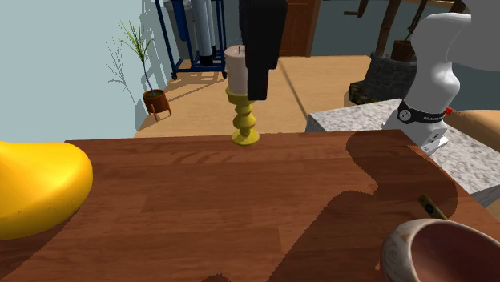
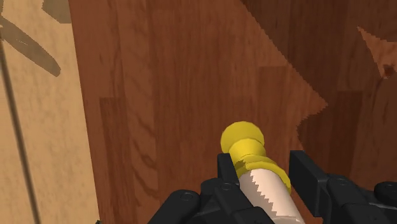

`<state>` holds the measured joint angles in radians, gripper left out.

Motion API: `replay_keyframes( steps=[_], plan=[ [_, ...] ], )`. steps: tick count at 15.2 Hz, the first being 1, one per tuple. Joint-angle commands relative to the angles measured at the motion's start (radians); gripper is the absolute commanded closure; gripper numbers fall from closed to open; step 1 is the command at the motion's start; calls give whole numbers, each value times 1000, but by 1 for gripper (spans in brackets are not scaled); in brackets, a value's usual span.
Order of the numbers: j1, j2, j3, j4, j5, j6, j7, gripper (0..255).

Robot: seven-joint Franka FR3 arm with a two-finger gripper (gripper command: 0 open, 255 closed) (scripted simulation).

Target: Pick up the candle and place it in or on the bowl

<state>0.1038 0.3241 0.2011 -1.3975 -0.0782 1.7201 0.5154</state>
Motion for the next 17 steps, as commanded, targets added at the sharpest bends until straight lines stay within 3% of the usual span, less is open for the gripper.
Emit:
replay_keyframes(
  steps=[1, 9, 17],
  plan=[
    [16, -45, 12, -55, 5, 9, 30, 255],
    [98, -180, 74, -215, 24, 33, 178, 255],
    [187, -254, 150, -285, 39, 28, 342, 255]
  ],
)
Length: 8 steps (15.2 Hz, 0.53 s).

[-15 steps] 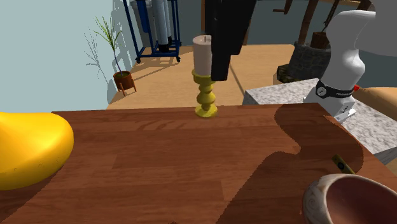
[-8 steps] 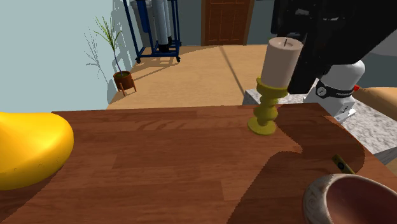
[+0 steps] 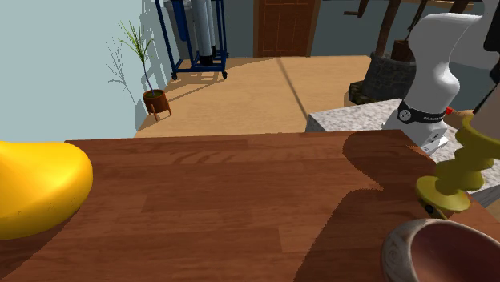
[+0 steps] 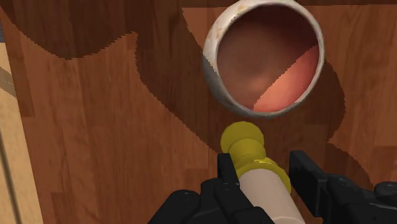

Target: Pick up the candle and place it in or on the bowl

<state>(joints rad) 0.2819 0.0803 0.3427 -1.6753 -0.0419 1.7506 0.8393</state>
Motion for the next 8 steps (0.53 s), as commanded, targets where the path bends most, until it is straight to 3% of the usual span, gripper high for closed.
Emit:
replay_keyframes(
  steps=[1, 6, 8],
  plan=[
    [21, -15, 18, -10, 4, -5, 40, 255],
    [76, -24, 68, -8, 5, -18, 145, 255],
    [76, -25, 68, -36, 5, 9, 145, 255]
  ],
)
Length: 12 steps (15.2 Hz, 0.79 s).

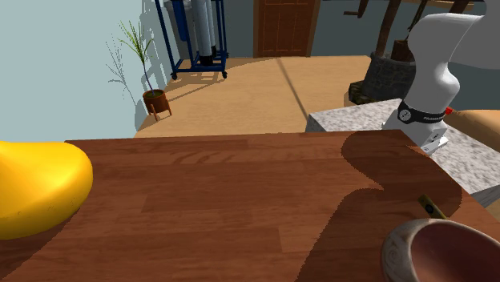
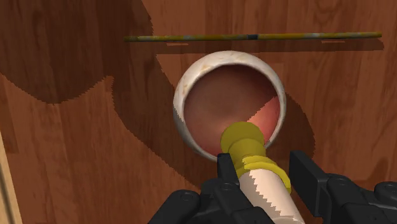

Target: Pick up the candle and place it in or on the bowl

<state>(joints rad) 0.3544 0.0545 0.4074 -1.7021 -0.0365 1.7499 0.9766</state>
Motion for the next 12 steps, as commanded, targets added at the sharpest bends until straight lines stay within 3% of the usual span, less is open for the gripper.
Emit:
replay_keyframes(
  steps=[1, 12],
  plan=[
    [3, 0, 3, -23, 0, 23, 8, 255],
    [3, 14, 2, -156, -8, 168, 14, 255]
  ],
)
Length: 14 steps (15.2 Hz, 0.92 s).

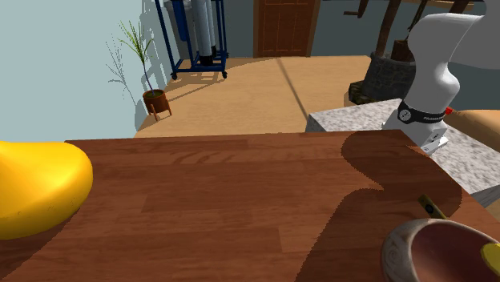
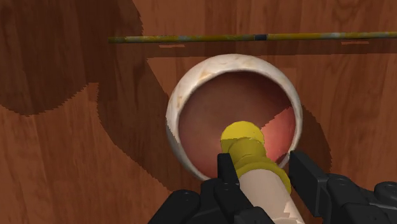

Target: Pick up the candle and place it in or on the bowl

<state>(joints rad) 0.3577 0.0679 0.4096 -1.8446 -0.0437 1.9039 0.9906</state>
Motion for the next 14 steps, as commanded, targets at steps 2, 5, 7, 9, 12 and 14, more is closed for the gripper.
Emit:
replay_keyframes(
  steps=[2, 5, 7, 9, 12, 14],
  plan=[
    [0, 6, 0, -35, -3, 40, 2, 255],
    [1, 14, 0, -62, -8, 75, 6, 255],
    [1, 14, 0, -62, -8, 75, 6, 255],
    [1, 14, 0, -62, -8, 75, 6, 255],
    [1, 14, 0, -62, -8, 75, 6, 255],
    [1, 14, 0, -62, -8, 75, 6, 0]
  ],
)
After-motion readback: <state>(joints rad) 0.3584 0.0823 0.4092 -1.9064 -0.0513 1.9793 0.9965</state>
